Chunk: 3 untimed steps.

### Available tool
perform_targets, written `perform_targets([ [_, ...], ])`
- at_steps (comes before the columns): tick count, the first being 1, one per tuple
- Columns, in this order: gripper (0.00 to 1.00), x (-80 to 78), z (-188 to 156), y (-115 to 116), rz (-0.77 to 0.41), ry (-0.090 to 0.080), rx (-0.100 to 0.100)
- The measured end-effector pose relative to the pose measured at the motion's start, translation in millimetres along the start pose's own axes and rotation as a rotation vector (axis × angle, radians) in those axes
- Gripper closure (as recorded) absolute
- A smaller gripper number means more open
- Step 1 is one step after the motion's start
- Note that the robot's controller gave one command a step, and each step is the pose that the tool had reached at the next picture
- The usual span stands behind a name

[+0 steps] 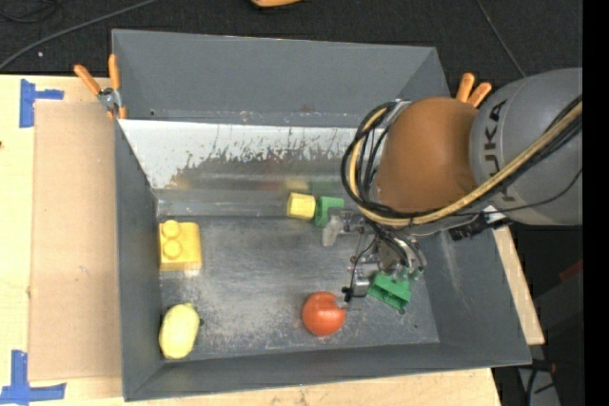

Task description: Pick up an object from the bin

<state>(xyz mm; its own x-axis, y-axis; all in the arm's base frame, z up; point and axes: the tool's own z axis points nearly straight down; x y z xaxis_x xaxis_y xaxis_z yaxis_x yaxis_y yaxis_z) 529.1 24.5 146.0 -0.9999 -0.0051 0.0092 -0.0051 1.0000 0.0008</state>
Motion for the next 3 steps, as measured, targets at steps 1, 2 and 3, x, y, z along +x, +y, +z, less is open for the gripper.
perform_targets([
  [1, 0.0, -1.9, -4, 0, 0.001, -0.007, 0.0],
  [2, 0.0, 25.5, 55, 10, -0.287, -0.008, 0.001],
  [3, 0.0, 40.8, 36, 11, -0.258, -0.005, 0.0],
])
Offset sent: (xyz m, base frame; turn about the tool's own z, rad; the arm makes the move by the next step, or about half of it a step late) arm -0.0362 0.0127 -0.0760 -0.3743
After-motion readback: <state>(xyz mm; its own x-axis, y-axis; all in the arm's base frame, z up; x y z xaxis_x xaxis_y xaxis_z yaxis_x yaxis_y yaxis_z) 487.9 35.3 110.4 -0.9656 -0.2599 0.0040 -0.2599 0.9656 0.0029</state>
